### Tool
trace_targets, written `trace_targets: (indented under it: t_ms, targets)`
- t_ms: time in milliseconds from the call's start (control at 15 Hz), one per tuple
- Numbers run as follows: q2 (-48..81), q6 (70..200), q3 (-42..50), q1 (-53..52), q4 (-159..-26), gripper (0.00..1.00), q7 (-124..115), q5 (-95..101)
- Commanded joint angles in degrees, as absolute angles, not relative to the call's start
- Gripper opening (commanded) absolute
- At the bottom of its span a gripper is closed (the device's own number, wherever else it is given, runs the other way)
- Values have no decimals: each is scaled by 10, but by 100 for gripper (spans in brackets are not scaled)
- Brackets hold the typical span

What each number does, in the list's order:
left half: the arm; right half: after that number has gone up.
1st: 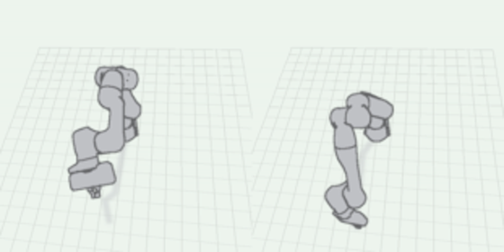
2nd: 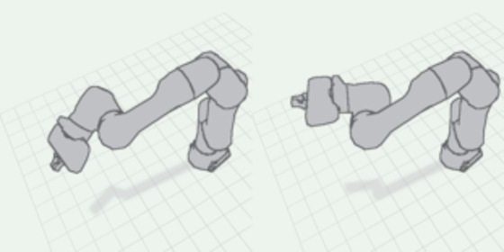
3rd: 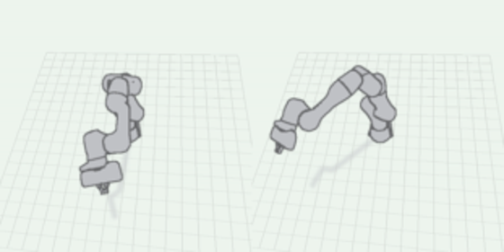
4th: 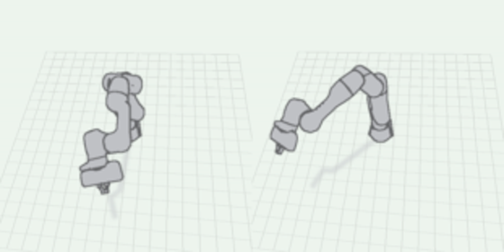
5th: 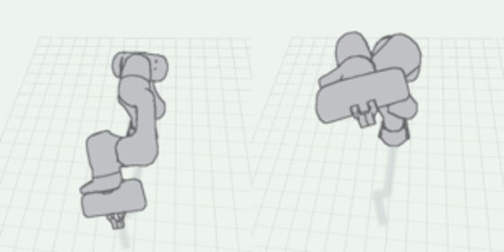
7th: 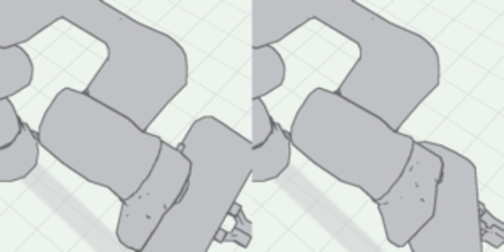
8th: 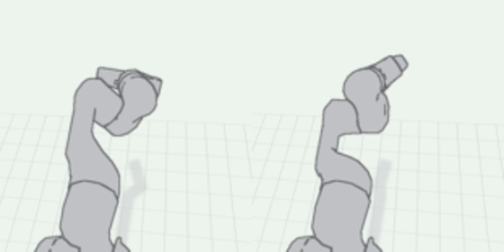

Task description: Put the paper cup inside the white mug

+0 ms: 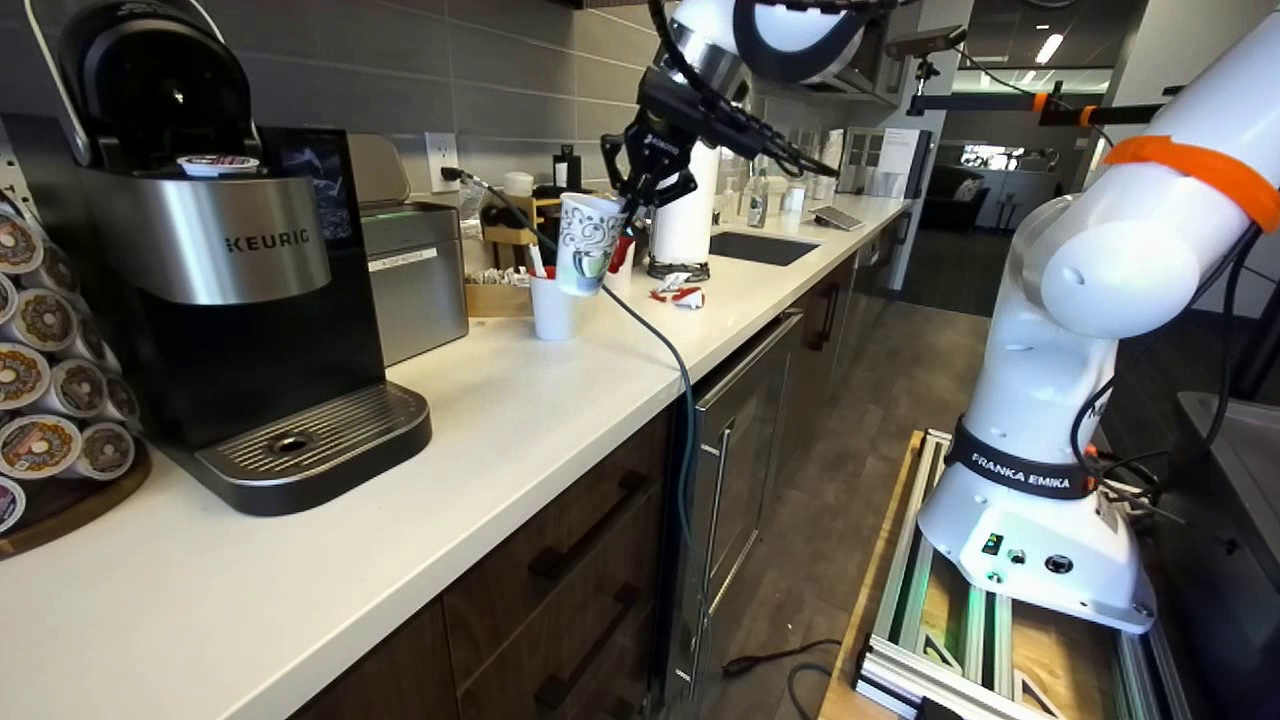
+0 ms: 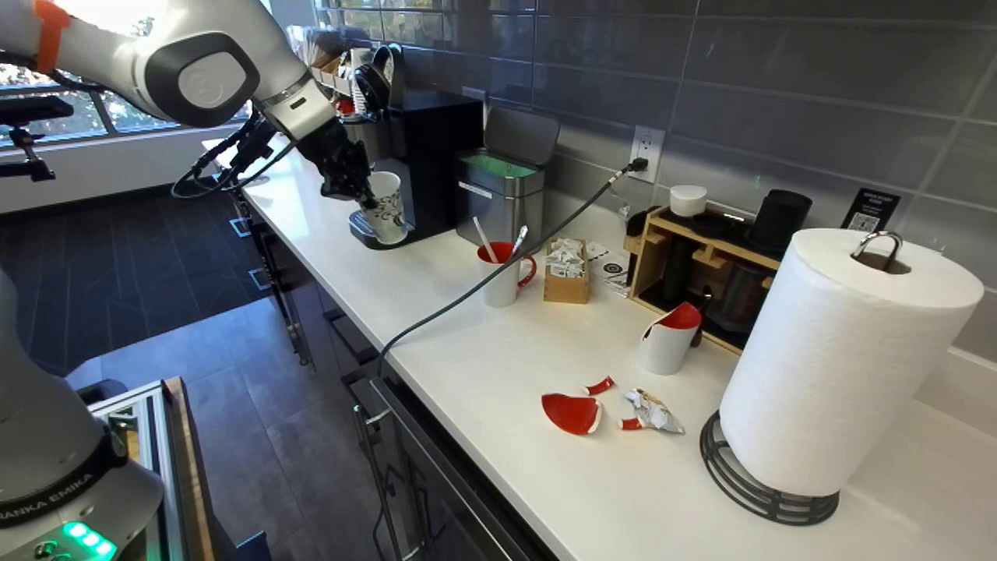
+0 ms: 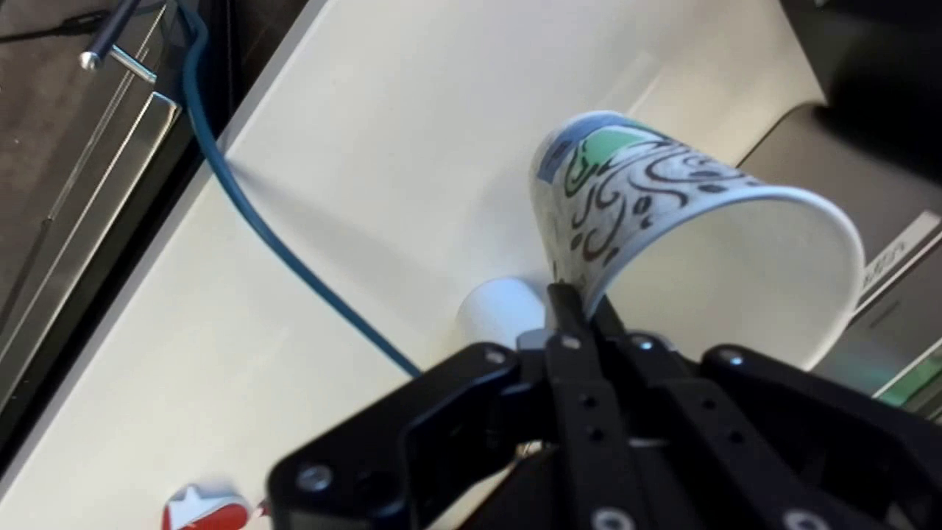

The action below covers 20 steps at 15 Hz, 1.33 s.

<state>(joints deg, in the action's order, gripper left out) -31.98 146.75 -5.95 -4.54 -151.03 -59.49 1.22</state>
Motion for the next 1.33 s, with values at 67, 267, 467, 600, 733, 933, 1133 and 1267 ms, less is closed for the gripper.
trace_targets:
  t_ms: [67, 267, 467, 600, 733, 933, 1133, 1267]
  targets:
    - [-349, 1466, -48, 0, -1523, 4, -557, -40]
    - [-348, 1481, -50, 14, -1522, 1, -573, -52]
    - [-333, 1506, -70, 48, -1484, 1, -620, -67]
    - [-322, 1511, -96, 88, -1452, 1, -660, -44]
    - [-305, 1493, -138, 145, -1412, 1, -708, 6]
    - [-284, 1472, -204, 217, -1362, 1, -792, 100]
    - [-248, 1402, -248, 244, -1307, 1, -866, 193]
    - [-214, 1349, -251, 225, -1274, 1, -891, 232]
